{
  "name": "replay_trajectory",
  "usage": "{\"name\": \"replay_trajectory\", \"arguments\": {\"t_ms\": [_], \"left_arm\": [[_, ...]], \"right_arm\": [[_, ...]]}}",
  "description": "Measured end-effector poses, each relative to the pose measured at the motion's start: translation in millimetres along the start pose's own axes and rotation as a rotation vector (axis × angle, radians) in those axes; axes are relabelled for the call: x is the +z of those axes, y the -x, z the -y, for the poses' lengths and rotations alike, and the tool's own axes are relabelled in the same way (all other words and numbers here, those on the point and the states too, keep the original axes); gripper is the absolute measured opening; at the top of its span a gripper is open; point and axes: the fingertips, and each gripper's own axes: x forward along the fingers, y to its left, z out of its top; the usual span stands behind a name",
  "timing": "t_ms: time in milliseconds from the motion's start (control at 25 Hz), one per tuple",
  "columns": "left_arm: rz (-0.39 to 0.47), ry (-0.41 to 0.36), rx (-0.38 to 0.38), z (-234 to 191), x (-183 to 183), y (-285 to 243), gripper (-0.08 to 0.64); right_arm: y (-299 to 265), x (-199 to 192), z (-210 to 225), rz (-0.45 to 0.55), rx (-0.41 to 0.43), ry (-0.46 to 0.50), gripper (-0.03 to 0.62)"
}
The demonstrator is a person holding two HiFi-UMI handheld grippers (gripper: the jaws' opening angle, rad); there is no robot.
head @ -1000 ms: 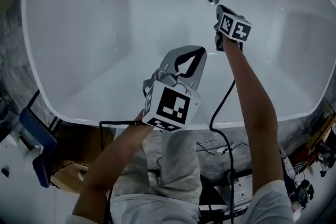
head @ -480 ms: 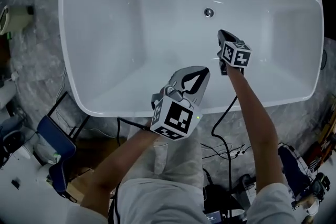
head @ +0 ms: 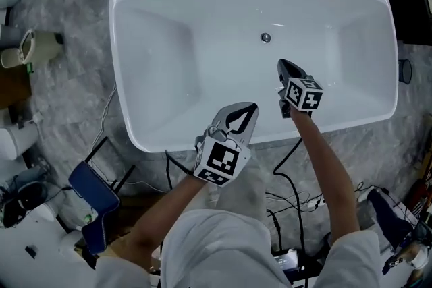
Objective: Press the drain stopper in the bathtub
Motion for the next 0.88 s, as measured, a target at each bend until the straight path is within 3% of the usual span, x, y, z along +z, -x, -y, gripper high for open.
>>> {"name": "replay_trajectory", "arguments": {"t_ms": [160, 360, 600, 880], "left_arm": [[0.005, 0.011, 0.031, -1.4, 21.7, 33.2, 0.000], [0.024, 0.040, 0.068, 2.5, 49.8, 75.9, 0.000], [0.060, 0.020, 0.060, 30.4, 83.4, 121.6, 0.000], [0.109, 0.124, 0.060, 41.0, 105.5, 162.1, 0.000]], "right_arm": [[42.3, 25.9, -34.9, 0.041, 0.014, 0.034, 0.003], [103.6, 44.7, -74.6, 0.069, 0.054, 0.012, 0.003], [183.7, 62.4, -116.8, 0.122, 0.091, 0.001, 0.003], [253.9, 87.9, -167.2, 0.188, 0.108, 0.060, 0.003]]}}
